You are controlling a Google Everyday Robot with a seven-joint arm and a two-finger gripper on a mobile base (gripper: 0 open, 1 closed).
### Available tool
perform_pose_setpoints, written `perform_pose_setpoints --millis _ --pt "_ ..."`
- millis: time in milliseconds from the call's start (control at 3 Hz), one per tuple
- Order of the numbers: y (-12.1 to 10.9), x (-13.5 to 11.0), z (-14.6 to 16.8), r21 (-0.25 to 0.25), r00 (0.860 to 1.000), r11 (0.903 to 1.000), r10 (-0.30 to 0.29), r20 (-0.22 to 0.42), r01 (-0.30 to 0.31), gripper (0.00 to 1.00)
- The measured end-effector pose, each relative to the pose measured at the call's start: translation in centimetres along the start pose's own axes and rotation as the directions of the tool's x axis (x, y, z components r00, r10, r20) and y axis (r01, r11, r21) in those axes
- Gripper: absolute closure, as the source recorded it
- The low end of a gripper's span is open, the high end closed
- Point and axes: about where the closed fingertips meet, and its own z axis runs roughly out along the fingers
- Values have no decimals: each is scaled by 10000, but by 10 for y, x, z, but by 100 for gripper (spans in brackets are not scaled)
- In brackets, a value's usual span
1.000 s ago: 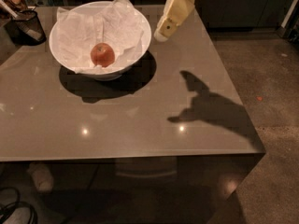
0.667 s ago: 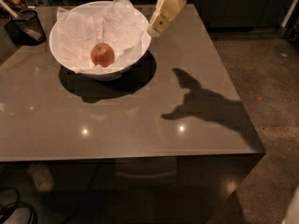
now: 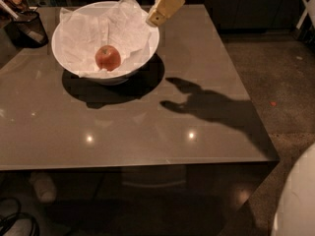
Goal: Pick apple from white bowl
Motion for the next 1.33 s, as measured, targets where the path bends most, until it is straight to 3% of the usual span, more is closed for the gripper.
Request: perform_pose_setpoints --millis 667,1333 --pt "-4 -2 13 -321 10000 9995 24 14 -24 28" --pt "-8 -16 40 -906 9989 9952 -394 -257 369 33"
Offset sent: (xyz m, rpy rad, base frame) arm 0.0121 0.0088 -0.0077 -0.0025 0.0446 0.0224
